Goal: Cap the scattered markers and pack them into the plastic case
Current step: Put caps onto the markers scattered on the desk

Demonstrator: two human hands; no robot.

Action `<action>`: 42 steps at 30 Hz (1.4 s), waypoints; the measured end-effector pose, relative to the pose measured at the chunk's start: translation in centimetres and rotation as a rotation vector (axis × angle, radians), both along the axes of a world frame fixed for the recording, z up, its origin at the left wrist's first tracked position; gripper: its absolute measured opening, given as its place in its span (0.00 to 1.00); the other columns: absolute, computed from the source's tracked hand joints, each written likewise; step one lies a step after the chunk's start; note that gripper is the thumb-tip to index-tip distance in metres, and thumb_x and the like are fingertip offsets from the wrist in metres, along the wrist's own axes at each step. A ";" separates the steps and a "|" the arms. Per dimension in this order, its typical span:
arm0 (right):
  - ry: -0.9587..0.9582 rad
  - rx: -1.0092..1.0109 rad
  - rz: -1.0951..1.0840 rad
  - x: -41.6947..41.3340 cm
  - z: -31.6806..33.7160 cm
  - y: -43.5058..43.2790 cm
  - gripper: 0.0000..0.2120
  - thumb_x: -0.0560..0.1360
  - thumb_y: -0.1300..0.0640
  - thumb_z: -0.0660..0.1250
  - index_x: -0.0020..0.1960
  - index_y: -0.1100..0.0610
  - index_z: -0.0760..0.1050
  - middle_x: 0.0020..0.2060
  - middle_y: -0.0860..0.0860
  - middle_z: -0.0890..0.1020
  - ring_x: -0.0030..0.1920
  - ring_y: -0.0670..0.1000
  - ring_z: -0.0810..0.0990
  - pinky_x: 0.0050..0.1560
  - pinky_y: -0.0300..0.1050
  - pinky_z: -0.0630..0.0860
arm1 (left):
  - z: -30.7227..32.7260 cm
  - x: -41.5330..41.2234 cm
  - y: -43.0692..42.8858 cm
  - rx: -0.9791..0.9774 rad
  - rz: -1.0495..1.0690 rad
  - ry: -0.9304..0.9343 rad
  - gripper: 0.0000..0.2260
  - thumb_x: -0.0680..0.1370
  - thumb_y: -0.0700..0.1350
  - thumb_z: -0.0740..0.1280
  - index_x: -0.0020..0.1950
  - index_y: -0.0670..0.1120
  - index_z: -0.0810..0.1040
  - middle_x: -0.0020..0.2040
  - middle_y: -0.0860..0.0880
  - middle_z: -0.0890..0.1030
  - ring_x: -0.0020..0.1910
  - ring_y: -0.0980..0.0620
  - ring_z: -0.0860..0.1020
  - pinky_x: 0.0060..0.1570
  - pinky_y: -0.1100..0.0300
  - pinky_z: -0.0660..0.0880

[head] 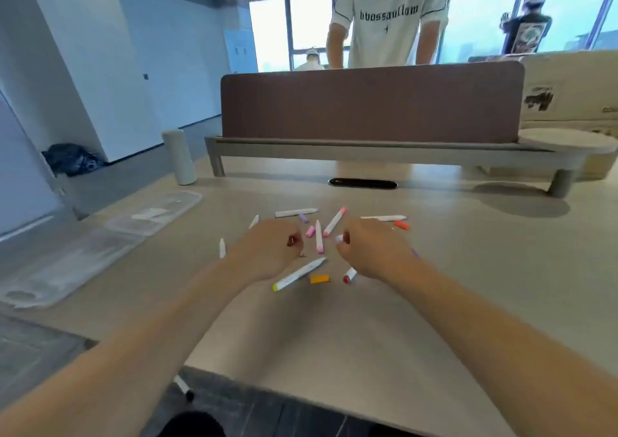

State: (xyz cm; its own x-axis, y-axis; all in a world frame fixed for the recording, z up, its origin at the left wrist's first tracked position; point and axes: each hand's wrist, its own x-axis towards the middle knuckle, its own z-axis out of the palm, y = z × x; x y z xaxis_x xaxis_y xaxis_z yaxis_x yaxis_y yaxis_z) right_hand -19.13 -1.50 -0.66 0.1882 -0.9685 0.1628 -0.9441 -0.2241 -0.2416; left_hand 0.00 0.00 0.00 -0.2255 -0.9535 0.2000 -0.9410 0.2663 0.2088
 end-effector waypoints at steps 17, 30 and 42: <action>0.204 0.280 -0.308 0.8 -1.2 -3.8 0.04 0.73 0.56 0.64 0.40 0.53 0.72 0.39 0.50 0.79 0.38 0.49 0.76 0.33 0.41 0.69 | -1.1 -2.3 -2.1 0.282 0.006 -0.411 0.06 0.79 0.45 0.65 0.44 0.44 0.75 0.35 0.50 0.72 0.36 0.52 0.71 0.31 0.62 0.65; -0.109 0.329 -0.327 0.5 1.6 -2.6 0.09 0.75 0.52 0.62 0.39 0.56 0.70 0.33 0.53 0.80 0.34 0.54 0.81 0.41 0.45 0.77 | 0.6 -1.5 -2.0 0.191 0.020 -0.178 0.07 0.80 0.46 0.60 0.53 0.44 0.75 0.36 0.50 0.70 0.39 0.52 0.72 0.39 0.60 0.70; -0.142 0.242 -0.388 -5.5 1.3 -7.2 0.09 0.78 0.63 0.62 0.38 0.61 0.71 0.33 0.55 0.74 0.31 0.50 0.72 0.28 0.40 0.66 | -0.1 -5.5 -9.1 0.127 0.020 0.094 0.02 0.79 0.39 0.63 0.51 0.43 0.74 0.44 0.48 0.76 0.43 0.49 0.76 0.40 0.57 0.72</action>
